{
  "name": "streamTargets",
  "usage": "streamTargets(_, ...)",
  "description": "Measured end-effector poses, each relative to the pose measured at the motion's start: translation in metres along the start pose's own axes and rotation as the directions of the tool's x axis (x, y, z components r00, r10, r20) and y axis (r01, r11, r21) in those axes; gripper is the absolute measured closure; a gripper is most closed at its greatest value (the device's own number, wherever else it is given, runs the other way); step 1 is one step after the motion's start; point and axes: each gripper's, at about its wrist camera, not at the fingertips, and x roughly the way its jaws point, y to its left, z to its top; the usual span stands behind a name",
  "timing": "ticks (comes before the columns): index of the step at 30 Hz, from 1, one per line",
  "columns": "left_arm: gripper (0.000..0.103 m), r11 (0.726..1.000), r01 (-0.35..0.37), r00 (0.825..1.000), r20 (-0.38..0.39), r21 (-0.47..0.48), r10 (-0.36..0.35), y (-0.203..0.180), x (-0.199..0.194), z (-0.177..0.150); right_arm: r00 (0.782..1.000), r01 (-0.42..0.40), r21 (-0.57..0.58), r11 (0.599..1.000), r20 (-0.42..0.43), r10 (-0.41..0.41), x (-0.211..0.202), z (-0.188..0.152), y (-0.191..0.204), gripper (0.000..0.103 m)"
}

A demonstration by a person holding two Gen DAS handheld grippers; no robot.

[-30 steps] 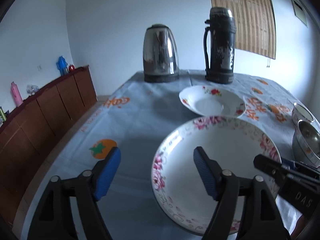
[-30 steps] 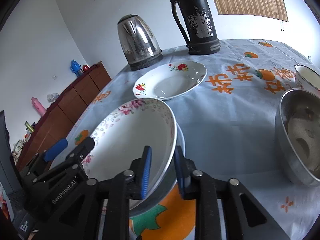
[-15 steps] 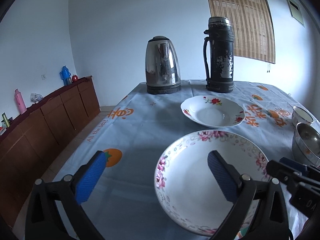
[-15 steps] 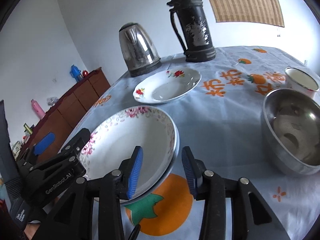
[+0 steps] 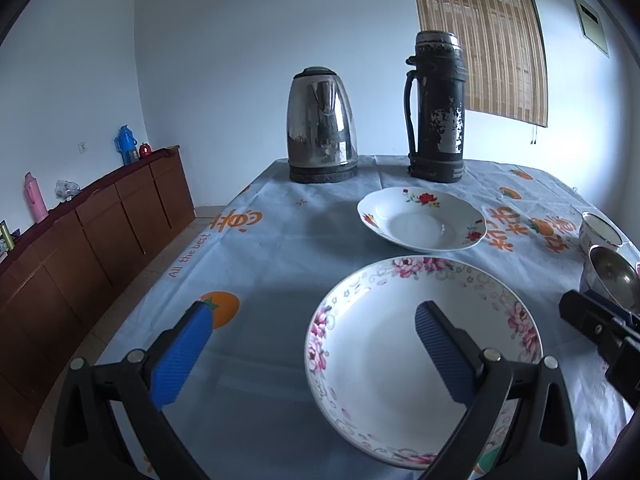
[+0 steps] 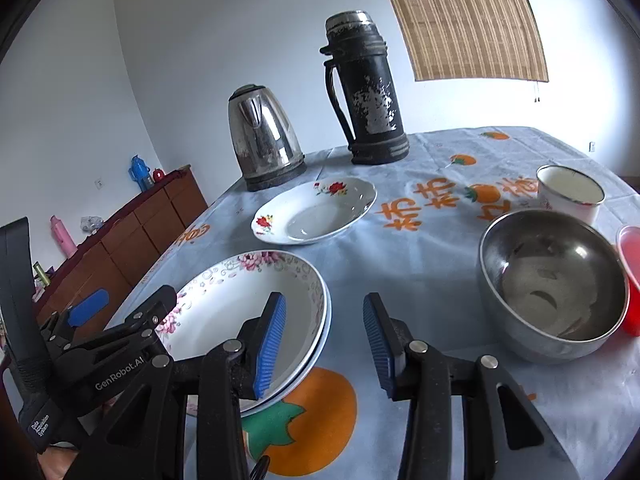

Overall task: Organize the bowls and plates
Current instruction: 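Move the right gripper to the red-flower white plate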

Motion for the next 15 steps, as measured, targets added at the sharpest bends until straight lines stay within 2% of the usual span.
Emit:
streamTargets(8, 0.000, 1.000, 0.000, 1.000, 0.000, -0.008, 0.000, 0.001, 0.001, 0.000, 0.999, 0.013, 0.037, 0.999, 0.032, -0.015, -0.005, 0.005, -0.008, 0.057)
streamTargets(10, 0.000, 1.000, 0.008, 1.000, 0.003, -0.014, -0.008, 0.002, 0.000, 0.000, 0.999, 0.011, 0.047, 0.999, 0.039, -0.013, -0.007, 0.005, -0.010, 0.048)
streamTargets(15, 0.000, 0.998, 0.033, 0.999, 0.021, -0.045, -0.032, 0.011, -0.004, 0.002, 0.998, 0.010, 0.050, 0.999, 0.063, -0.013, -0.012, 0.008, -0.011, 0.045)
